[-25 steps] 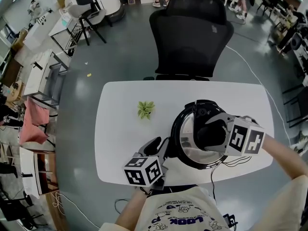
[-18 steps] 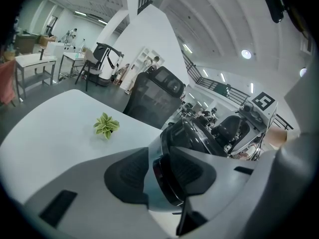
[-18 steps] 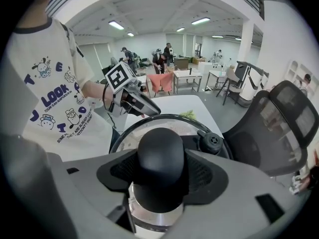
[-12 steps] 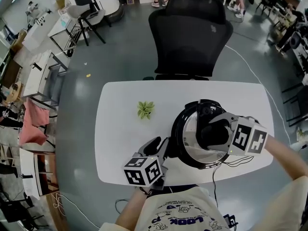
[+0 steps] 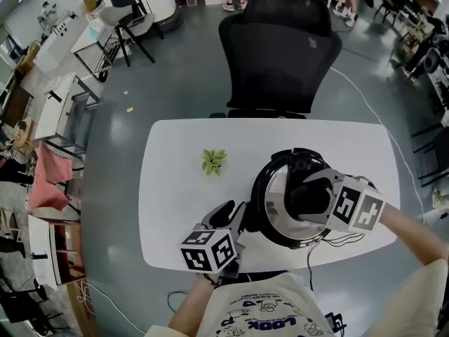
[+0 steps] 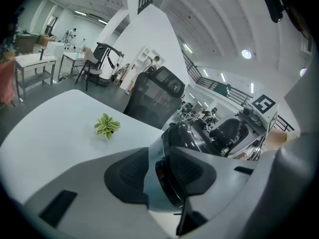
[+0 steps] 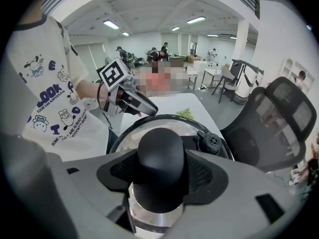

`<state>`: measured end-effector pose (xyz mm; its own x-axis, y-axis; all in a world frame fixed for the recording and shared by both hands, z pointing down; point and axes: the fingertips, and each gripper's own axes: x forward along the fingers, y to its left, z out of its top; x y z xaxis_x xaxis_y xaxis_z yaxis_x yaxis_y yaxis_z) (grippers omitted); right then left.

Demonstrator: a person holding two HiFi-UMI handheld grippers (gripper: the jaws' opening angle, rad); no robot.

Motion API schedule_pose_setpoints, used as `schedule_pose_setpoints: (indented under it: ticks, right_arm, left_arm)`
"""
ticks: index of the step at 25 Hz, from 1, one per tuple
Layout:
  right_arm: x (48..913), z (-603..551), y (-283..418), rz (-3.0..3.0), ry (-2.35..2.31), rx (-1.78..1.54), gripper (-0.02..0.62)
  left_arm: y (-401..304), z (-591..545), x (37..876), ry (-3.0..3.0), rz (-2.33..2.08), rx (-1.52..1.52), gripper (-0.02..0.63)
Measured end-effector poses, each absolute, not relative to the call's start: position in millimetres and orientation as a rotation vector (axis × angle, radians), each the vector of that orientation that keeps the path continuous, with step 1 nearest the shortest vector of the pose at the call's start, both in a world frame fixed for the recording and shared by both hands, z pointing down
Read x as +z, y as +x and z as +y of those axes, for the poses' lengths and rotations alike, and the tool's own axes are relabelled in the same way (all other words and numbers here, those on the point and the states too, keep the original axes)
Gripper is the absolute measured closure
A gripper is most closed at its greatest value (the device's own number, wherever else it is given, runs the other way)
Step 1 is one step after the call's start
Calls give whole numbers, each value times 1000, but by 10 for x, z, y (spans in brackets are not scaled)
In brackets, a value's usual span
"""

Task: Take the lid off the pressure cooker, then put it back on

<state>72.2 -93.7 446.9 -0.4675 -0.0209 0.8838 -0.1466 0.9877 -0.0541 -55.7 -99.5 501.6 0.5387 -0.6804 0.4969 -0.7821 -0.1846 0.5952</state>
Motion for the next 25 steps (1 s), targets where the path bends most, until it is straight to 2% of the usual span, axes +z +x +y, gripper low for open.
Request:
schedule_pose_setpoints:
  ticks: [25]
  right_arm:
    - [4489,-949,712,-2055,90,139,298]
  left_arm:
    - [-570,-1037,5009,1928,-1189,160,460]
